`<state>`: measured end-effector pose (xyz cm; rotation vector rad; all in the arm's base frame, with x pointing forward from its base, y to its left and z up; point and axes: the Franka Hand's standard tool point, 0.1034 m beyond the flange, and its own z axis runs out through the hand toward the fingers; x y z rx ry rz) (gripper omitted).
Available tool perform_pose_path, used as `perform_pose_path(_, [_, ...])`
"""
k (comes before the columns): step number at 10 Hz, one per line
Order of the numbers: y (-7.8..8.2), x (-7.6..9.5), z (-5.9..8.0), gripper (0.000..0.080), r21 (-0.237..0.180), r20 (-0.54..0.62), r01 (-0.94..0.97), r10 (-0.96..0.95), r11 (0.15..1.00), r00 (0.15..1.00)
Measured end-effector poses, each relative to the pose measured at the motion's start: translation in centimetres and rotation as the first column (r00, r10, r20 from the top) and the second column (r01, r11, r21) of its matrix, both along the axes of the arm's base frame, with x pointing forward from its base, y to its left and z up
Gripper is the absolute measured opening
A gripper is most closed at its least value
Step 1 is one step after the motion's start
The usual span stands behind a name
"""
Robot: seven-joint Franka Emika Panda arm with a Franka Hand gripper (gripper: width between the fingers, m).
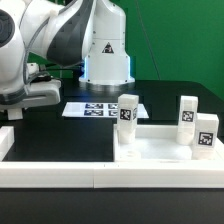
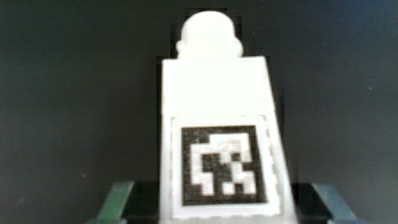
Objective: Assemble square table
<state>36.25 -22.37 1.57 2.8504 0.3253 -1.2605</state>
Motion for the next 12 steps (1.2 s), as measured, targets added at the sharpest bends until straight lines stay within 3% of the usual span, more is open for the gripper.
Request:
perform_pose_path(2, [2.9, 3.1, 3.2, 0.0288, 0.037, 0.084, 0.020, -0.023, 0.999, 0.996])
perform_pose_path(3, [3.6, 4.0, 5.0, 0.0288, 0.054, 0.120, 0.010, -0.016, 0.998, 0.993])
perform_pose_path(4, [3.1, 3.9, 5.6, 0.0288, 0.073, 0.165, -0.003, -0.009, 0.997, 0.986])
perform_pose_path(5, [1.5, 2.9, 4.3, 0.0288, 0.094, 0.238, 0.007, -0.030, 0.996, 0.971])
perform_pose_path(8, [2.2, 3.8, 5.0, 0.0288, 0.114, 0.378, 0.049, -0.089, 0.992, 0.921])
perform_pose_path(10, [6.3, 7.7, 8.2, 0.0288, 0.165, 0.476, 0.125, -0.190, 0.978, 0.859])
perform_pose_path(12, [10.1, 12.1, 12.3, 0.0288, 0.187, 0.556, 0.226, -0.292, 0.956, 0.778])
